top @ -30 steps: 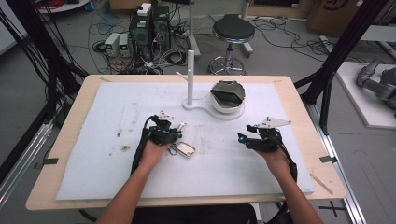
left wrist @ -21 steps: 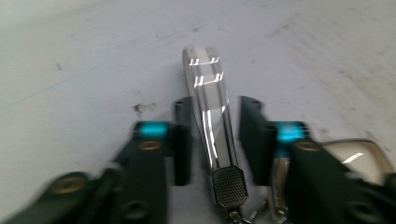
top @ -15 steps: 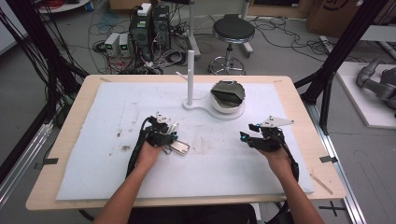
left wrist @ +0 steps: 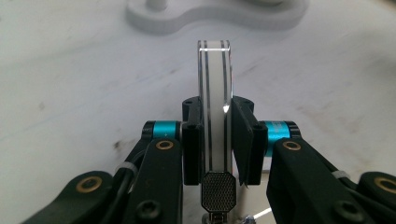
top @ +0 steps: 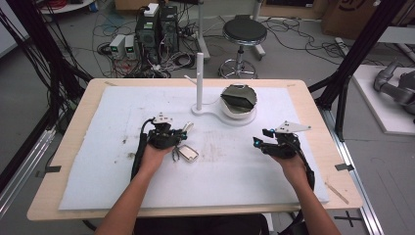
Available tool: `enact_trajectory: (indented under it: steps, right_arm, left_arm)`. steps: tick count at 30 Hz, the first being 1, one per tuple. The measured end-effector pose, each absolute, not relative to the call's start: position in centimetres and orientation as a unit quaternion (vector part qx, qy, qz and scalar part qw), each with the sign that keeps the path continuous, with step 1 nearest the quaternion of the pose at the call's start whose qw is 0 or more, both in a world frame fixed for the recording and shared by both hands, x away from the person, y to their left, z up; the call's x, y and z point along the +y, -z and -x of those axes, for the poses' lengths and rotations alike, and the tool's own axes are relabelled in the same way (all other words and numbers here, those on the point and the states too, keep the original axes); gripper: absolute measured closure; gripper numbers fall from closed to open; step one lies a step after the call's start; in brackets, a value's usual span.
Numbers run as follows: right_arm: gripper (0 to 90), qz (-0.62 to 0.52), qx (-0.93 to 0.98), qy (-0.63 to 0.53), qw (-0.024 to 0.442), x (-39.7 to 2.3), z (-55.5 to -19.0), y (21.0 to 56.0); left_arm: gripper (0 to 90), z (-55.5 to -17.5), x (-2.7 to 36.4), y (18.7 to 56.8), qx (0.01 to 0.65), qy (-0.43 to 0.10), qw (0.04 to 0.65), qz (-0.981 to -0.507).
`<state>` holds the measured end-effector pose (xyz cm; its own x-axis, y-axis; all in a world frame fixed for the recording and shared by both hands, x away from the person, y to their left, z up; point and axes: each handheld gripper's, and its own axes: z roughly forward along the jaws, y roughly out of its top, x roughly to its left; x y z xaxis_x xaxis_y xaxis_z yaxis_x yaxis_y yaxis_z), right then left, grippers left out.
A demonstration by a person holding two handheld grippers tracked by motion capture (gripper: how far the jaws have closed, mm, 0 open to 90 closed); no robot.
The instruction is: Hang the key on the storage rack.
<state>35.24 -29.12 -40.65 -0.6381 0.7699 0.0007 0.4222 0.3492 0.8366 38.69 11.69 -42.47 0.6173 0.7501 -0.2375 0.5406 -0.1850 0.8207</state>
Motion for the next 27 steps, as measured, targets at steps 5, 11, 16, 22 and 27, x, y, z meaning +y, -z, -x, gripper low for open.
enact_trajectory:
  steps: [5,11,16,22,27]
  right_arm:
    - [45.9,-0.375,0.793,-0.434,0.205,-29.3,-35.2,40.4]
    - [46.0,-0.376,0.79,-0.438,0.206,-29.4,-35.2,40.3]
    - [46.0,-0.375,0.788,-0.441,0.206,-29.5,-35.2,40.3]
    - [46.1,-0.376,0.787,-0.444,0.206,-29.5,-35.2,40.2]
    - [46.2,-0.374,0.784,-0.449,0.21,-29.6,-35.2,40.0]
  left_arm:
    - [74.9,-38.8,12.0,40.6,0.402,-0.089,0.531,-0.741]
    - [75.0,-38.8,12.1,38.6,0.372,-0.079,0.574,-0.725]
    - [75.0,-39.2,12.5,37.3,0.362,-0.069,0.606,-0.705]
    - [74.9,-40.3,13.0,35.5,0.344,-0.063,0.639,-0.685]
    - [74.9,-41.6,13.0,33.7,0.329,-0.056,0.651,-0.681]
